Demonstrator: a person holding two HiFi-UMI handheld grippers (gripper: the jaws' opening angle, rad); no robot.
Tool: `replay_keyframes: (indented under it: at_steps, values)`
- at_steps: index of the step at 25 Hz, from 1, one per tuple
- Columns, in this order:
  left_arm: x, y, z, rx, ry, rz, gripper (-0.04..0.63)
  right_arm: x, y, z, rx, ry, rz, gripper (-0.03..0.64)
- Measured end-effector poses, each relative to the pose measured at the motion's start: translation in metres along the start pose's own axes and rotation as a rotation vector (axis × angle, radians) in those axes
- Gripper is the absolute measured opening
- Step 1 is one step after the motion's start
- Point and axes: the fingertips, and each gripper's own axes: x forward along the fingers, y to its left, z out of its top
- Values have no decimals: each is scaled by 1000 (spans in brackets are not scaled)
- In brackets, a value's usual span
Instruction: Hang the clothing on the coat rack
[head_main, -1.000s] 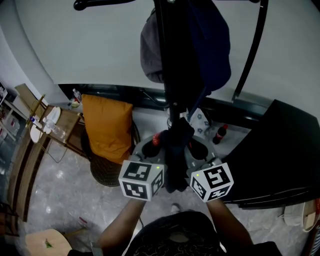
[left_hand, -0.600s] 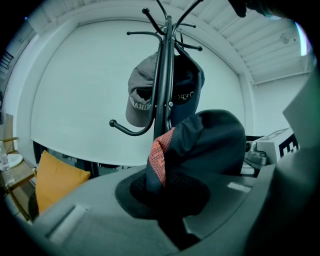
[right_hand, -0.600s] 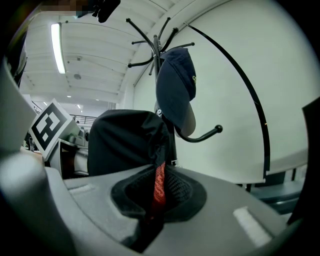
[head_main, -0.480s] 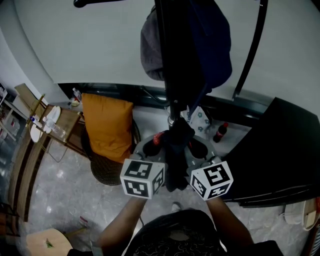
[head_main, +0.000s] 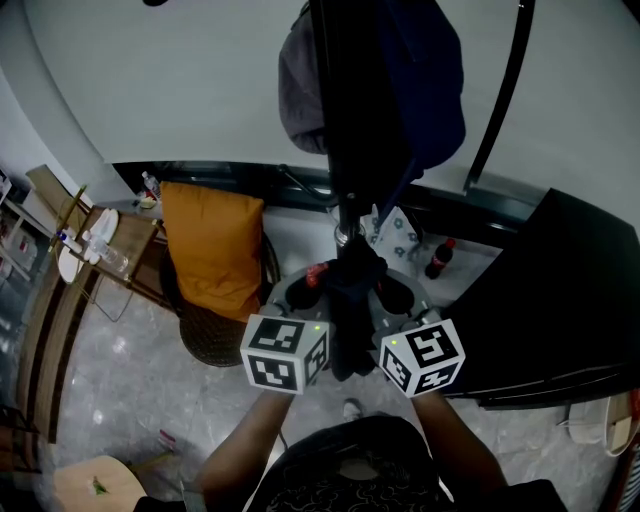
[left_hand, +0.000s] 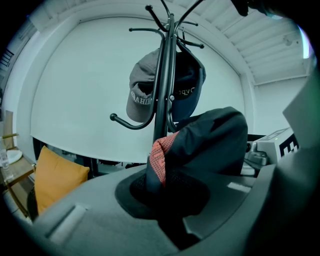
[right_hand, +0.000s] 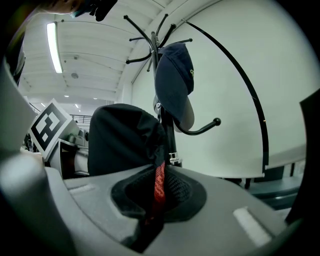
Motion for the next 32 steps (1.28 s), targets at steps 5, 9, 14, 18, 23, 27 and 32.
replay_keyframes:
  at_steps: [5,9,14,18,23,27,32]
  values:
    - [0,0,-6,-6,10,0,28,0,1,-6,7,10,0,29]
    - [0,0,-8,-8,12,0,28,0,1,-8,9,14,-1,29]
    - [0,0,-10,-7,13,-2,28,-1,1,-11,13,18,-2,29]
    - [0,-1,-12,-10,12,-1,28,-3,1,-14,14,25,-2,29]
    - [-1,-3,-15,-16,15,0,28,-5,1,-17,17,33,-7,29]
    - [-2,-3,-17,-23,15,1,28,-7,1,-19,12,42,-7,29]
    - [-3,-5,-21,-26,17,5,28,-9,2,-22,6,54,-8,29]
